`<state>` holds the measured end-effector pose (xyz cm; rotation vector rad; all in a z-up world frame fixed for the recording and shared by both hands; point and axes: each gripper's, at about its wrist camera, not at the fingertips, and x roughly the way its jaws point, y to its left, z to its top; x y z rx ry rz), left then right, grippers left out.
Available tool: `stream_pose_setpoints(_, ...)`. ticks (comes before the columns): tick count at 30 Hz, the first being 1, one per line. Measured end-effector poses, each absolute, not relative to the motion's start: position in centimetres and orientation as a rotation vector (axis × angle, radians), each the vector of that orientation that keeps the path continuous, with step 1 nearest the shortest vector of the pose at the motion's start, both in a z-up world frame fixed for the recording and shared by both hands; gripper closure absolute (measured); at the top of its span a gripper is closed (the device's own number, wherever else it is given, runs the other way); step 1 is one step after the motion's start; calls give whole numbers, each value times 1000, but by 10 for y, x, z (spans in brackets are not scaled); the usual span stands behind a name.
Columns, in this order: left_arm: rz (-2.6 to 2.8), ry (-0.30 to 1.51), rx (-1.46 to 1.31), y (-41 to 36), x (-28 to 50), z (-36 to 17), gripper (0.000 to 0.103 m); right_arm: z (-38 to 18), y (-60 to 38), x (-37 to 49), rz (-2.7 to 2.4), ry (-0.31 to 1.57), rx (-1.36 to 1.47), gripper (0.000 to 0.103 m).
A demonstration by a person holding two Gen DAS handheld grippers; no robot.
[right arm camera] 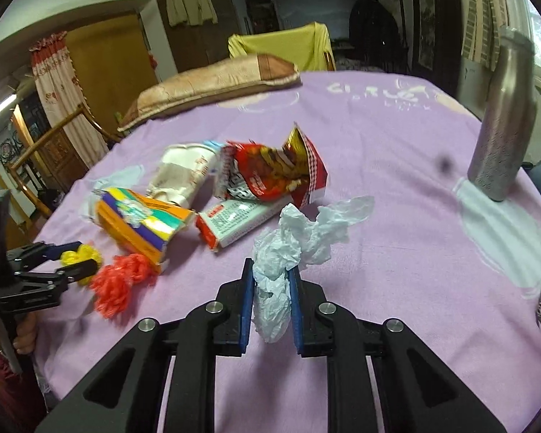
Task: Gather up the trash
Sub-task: 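Grasp the yellow mesh net with the left gripper while the right grasps the white plastic bag, then carry the yellow net and white bag over to the red wastebasket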
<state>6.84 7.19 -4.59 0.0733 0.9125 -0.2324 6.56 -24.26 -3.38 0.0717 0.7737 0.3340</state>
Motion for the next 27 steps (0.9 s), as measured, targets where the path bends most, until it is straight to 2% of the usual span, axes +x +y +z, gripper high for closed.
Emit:
stream_pose_setpoints(5,-211,917,96,71,55,-48,42,-23,-254,44,342,733,79,85)
stream_pose_setpoints(10,-186,938,94,71,54,-53,70,-21,-268,30,339,717,110,85)
stream_pose_setpoints(11,-186,937,77,73,54,-52,72,-19,-272,25,342,709,120,85)
stream_pose_setpoints(19,-218,792,45,60,26,-6,72,9,-300,-21,300,605,141,85)
stream_pose_setpoints(27,-344,718,89,6,-2,23,72,26,-341,-75,229,537,158,85)
